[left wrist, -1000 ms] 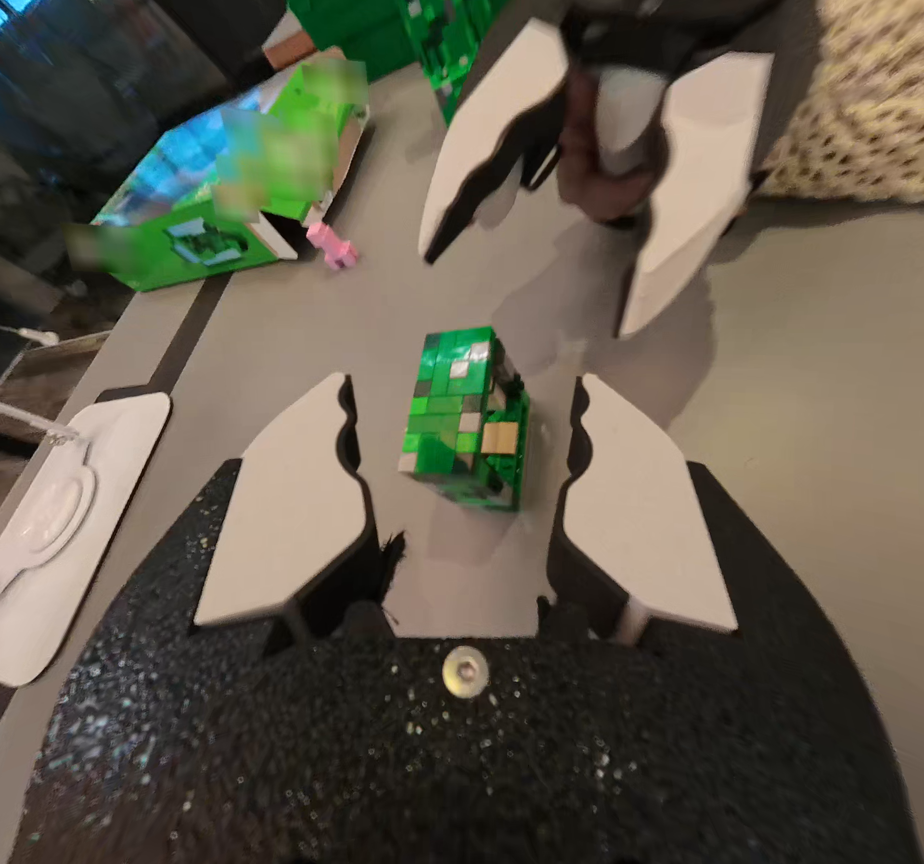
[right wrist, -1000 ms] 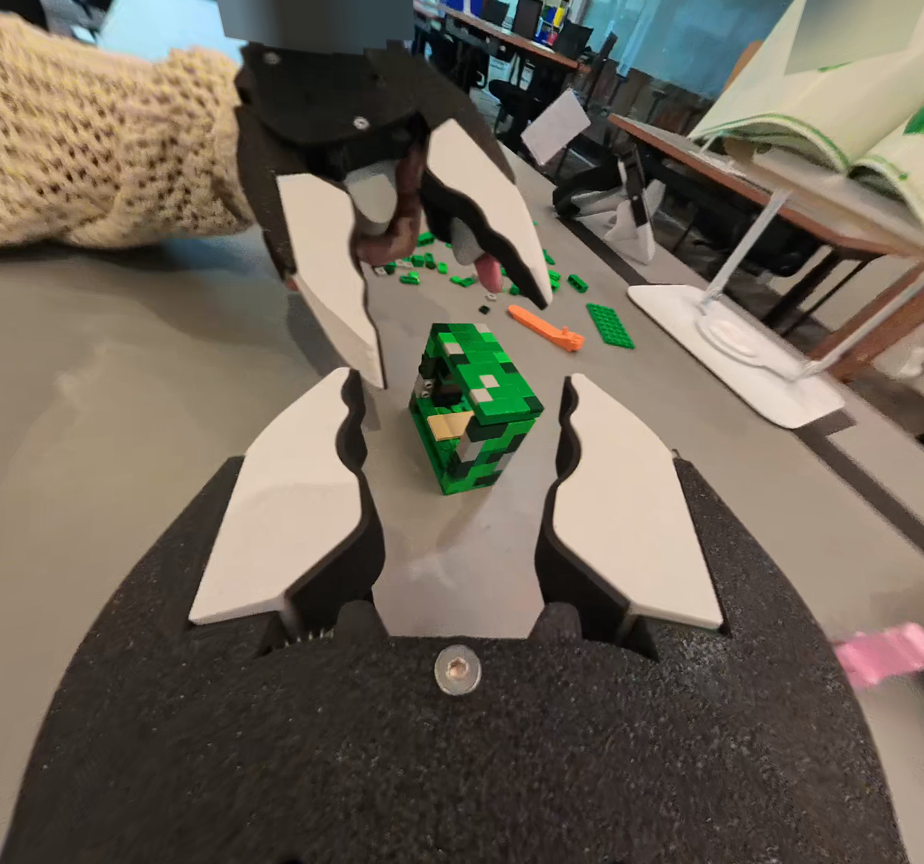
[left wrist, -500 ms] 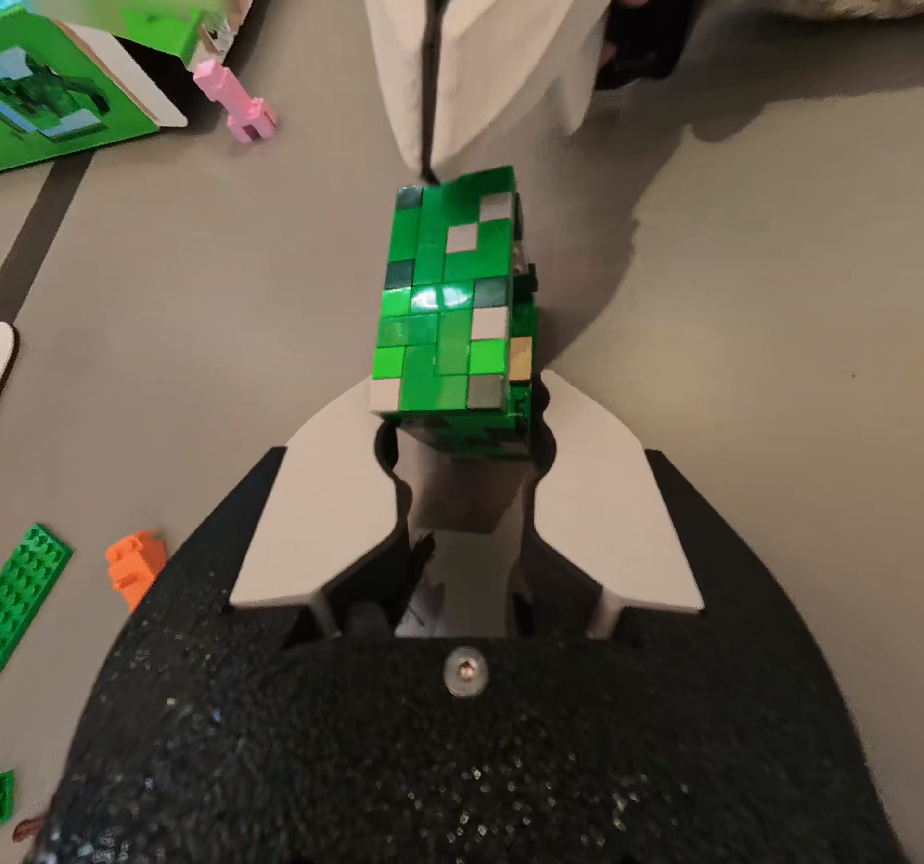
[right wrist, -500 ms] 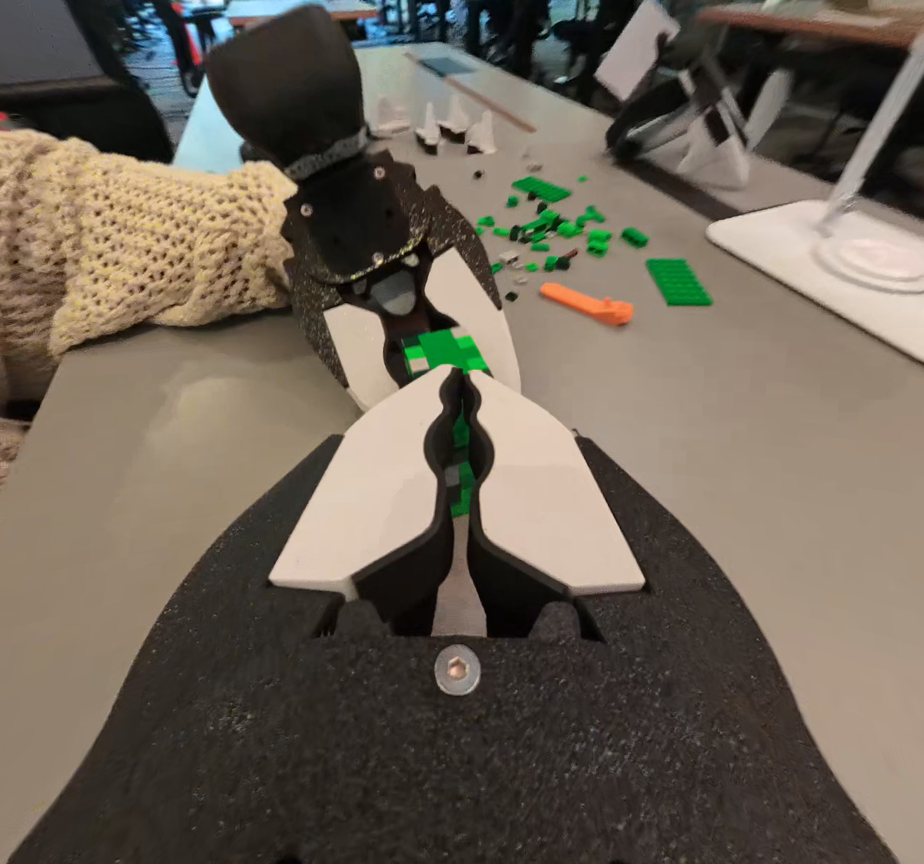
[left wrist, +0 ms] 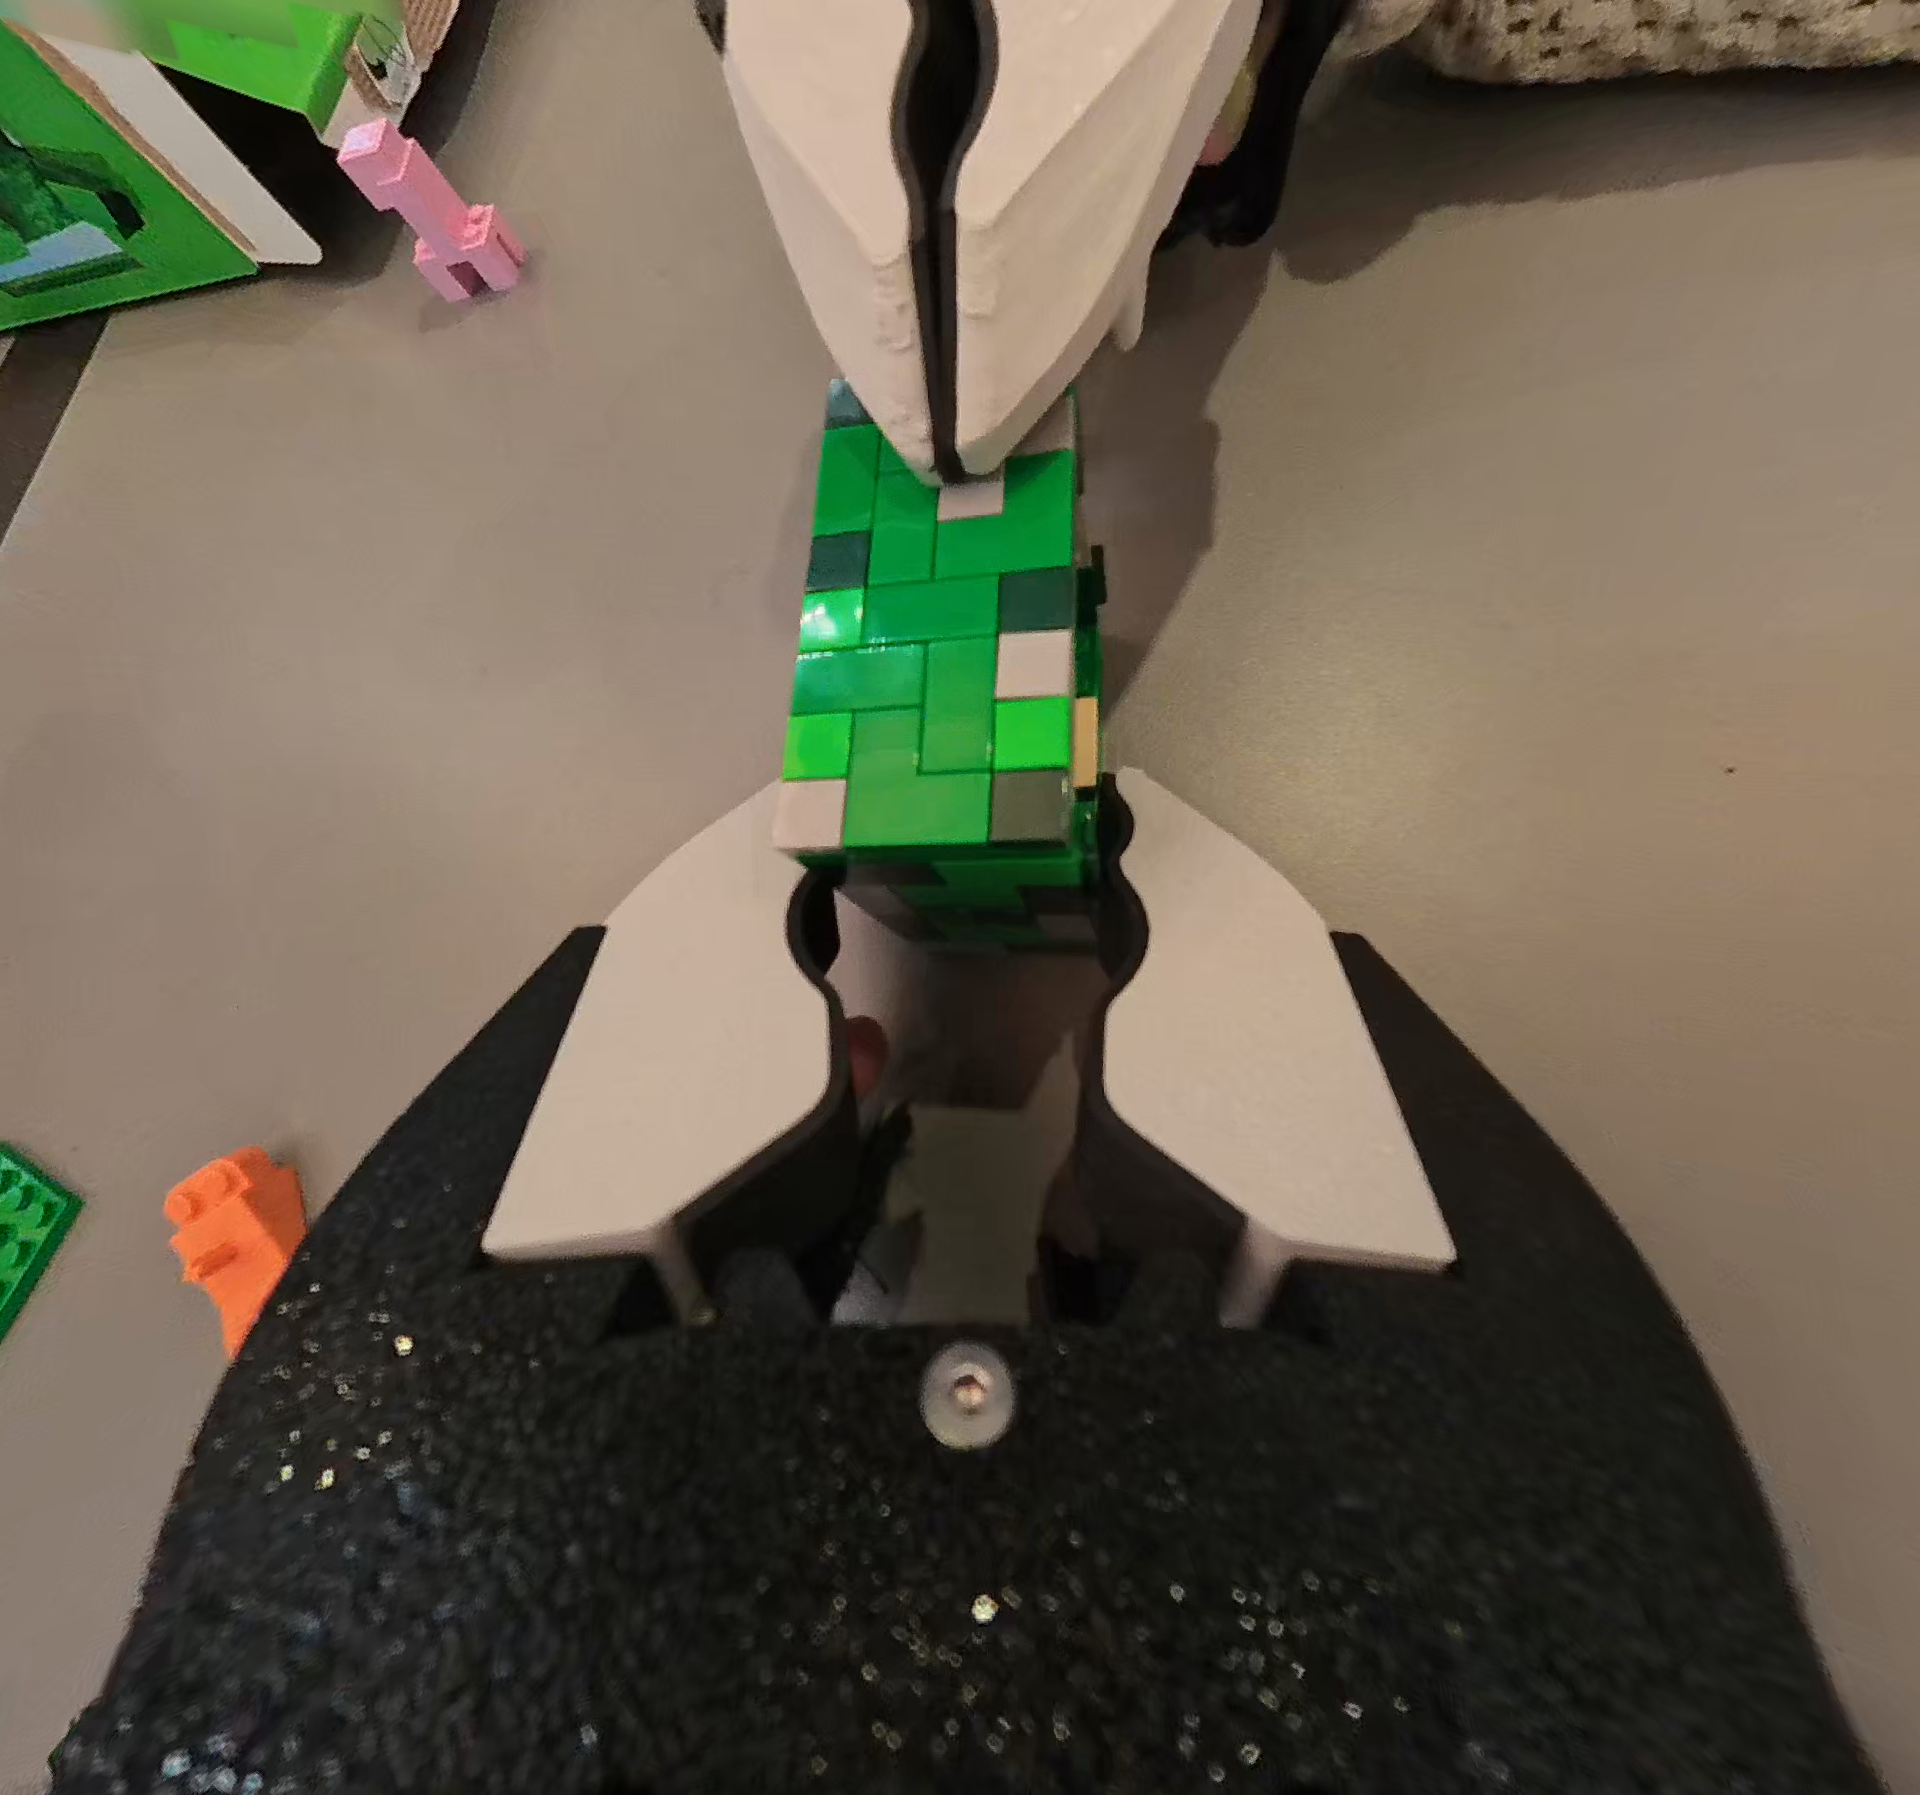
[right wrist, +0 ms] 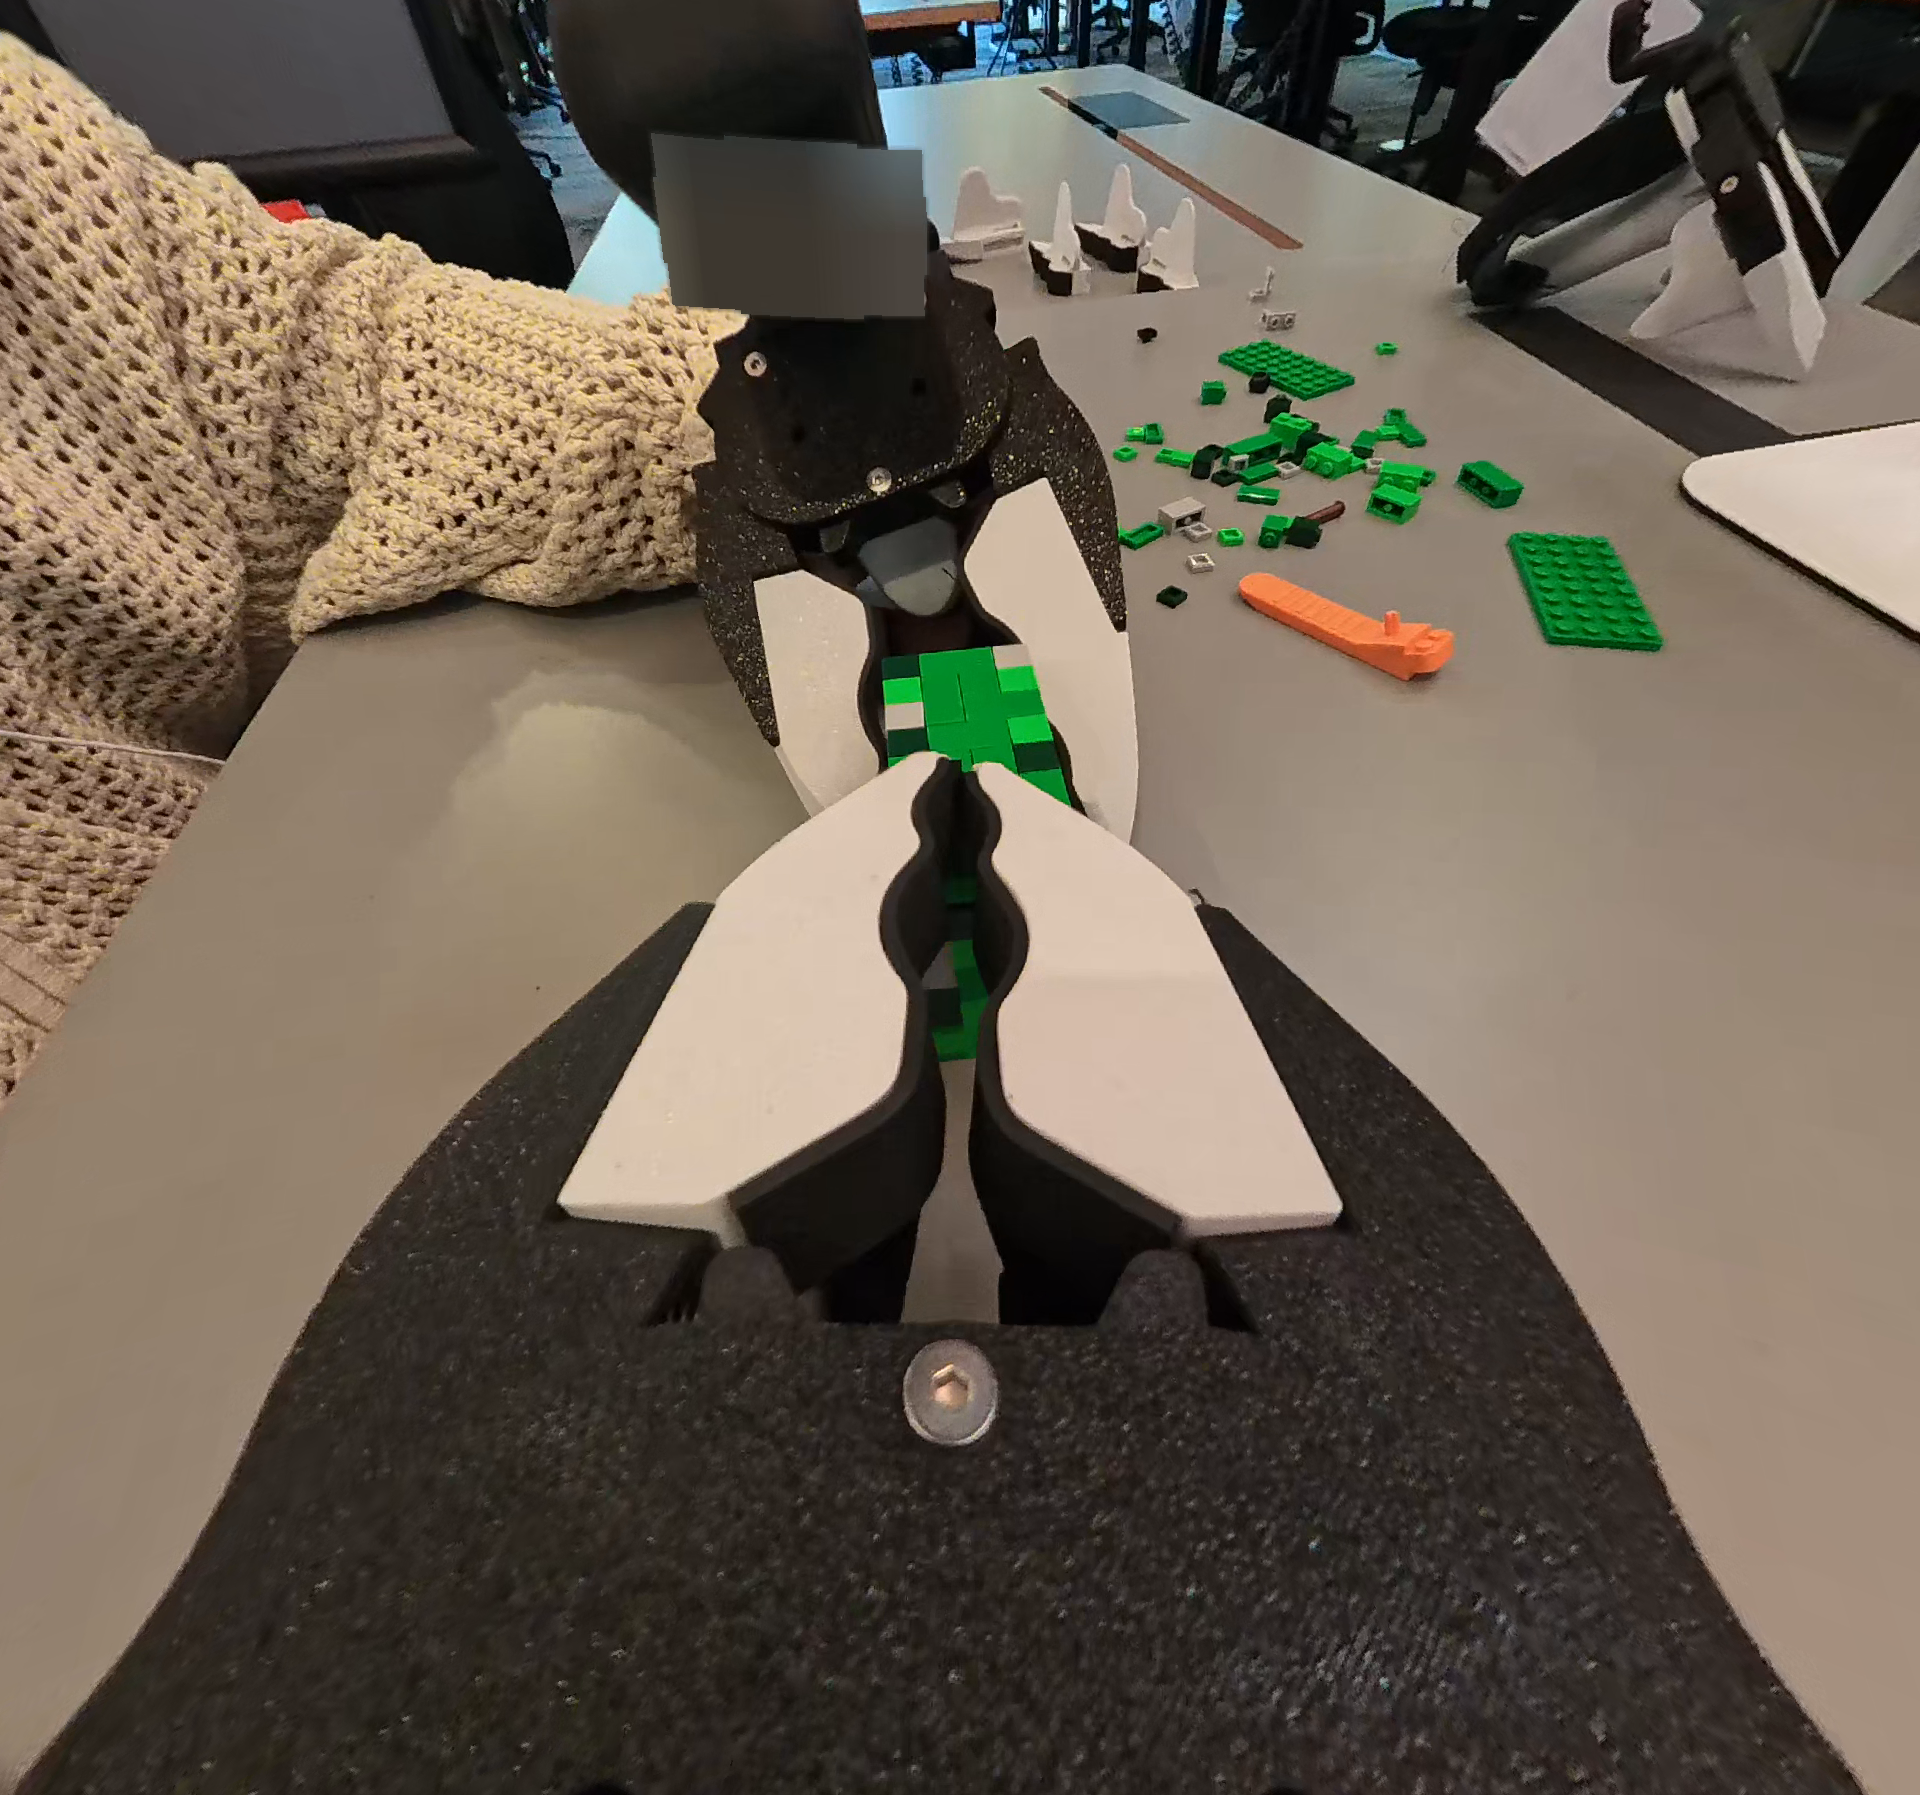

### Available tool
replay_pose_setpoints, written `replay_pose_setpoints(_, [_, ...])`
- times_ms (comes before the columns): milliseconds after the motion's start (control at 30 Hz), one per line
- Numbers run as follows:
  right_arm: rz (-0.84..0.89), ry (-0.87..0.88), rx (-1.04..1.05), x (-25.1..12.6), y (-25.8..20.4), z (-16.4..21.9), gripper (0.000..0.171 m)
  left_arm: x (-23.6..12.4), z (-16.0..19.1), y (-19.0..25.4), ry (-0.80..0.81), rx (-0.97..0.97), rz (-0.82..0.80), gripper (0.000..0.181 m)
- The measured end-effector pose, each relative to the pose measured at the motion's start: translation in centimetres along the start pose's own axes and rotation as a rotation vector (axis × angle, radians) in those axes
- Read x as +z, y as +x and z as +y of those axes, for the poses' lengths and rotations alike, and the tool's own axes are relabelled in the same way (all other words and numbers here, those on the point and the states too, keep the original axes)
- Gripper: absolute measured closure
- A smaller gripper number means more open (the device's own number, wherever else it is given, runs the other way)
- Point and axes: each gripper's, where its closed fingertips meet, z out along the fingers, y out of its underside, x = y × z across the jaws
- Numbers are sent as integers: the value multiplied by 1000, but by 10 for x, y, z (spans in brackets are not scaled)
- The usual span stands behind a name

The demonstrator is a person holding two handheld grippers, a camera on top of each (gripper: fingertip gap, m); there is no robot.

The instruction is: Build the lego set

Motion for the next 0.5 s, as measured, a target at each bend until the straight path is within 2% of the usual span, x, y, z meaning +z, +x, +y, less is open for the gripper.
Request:
replay_pose_setpoints(233, [-6, 18, 2, 3, -2, 0, 171, 0, 0, 0, -1, -4, 5, 134])
replay_pose_setpoints(333, [-48, 44, 63, 1, -4, -2, 171, 0, 0, 0, -1, -6, 7, 134])
replay_pose_setpoints(500, [-16, 39, 47, -6, 1, 0, 171, 0, 0, 1, -1, -4, 5, 134])
